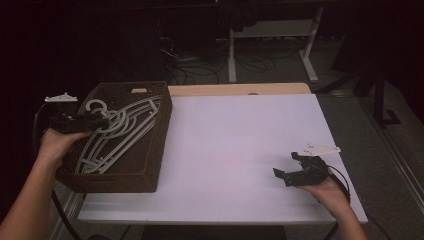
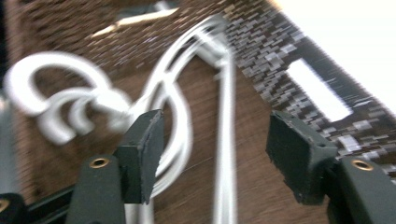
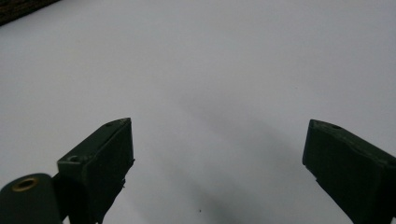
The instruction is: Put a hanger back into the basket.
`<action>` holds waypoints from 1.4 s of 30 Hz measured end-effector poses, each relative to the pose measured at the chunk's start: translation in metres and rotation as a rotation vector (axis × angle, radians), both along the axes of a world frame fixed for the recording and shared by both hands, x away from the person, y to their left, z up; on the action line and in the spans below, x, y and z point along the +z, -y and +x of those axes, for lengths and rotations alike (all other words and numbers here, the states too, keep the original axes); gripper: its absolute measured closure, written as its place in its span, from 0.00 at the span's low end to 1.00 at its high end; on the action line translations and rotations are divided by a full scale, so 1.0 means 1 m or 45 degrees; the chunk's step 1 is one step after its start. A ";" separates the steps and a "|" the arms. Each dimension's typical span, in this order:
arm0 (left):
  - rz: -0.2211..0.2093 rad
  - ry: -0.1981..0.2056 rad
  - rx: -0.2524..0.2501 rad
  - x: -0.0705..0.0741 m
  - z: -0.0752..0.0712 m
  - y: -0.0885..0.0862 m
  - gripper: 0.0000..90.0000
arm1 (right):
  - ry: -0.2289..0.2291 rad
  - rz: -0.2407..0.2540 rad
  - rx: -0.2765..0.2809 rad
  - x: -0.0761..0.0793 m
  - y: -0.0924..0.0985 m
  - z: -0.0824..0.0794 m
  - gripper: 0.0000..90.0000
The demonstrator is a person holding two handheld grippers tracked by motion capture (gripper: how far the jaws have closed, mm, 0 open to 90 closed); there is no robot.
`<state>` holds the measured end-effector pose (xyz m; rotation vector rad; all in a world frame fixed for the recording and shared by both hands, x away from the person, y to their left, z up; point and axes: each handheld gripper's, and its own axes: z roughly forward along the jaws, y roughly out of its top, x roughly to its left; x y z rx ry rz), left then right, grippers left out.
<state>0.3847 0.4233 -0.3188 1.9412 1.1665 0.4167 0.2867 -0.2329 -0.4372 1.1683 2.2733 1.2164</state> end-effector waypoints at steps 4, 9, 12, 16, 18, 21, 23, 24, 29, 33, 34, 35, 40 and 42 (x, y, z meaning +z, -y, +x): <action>-0.091 0.036 -0.093 0.007 -0.008 0.017 0.33 | 0.003 0.002 0.010 0.005 0.000 0.001 0.09; -0.129 0.079 -0.212 0.010 -0.020 0.043 0.27 | 0.009 0.012 0.029 0.014 -0.001 0.002 0.09; -0.142 0.105 -0.277 0.010 -0.028 0.059 0.23 | 0.012 0.020 0.040 0.021 -0.003 0.004 0.08; -0.174 0.120 -0.372 0.003 -0.041 0.081 0.19 | 0.017 0.014 0.062 0.029 -0.008 0.007 0.05; -0.176 0.119 -0.410 0.000 -0.045 0.090 0.17 | 0.016 0.007 0.073 0.033 -0.012 0.009 0.03; -0.185 0.122 -0.448 -0.005 -0.050 0.101 0.15 | 0.018 0.001 0.089 0.040 -0.018 0.012 0.02; -0.192 0.120 -0.472 -0.007 -0.052 0.107 0.09 | 0.018 0.002 0.100 0.045 -0.022 0.015 0.01; -0.199 0.120 -0.482 -0.008 -0.053 0.110 0.08 | 0.021 0.006 0.104 0.047 -0.023 0.015 0.00; -0.194 0.114 -0.545 -0.014 -0.057 0.124 0.02 | 0.048 0.029 0.119 0.059 -0.030 0.019 0.00; -0.194 0.108 -0.581 -0.020 -0.058 0.133 0.01 | 0.061 0.032 0.138 0.067 -0.034 0.022 0.00; -0.197 0.105 -0.589 -0.022 -0.057 0.135 0.01 | 0.064 0.028 0.144 0.068 -0.035 0.022 0.00; -0.200 0.104 -0.594 -0.023 -0.057 0.137 0.01 | 0.064 0.030 0.147 0.069 -0.036 0.023 0.00; -0.205 0.115 -0.600 -0.023 -0.057 0.138 0.01 | 0.068 0.026 0.165 0.070 -0.038 0.024 0.00; -0.201 0.116 -0.603 -0.023 -0.057 0.139 0.01 | 0.067 0.025 0.166 0.070 -0.038 0.024 0.00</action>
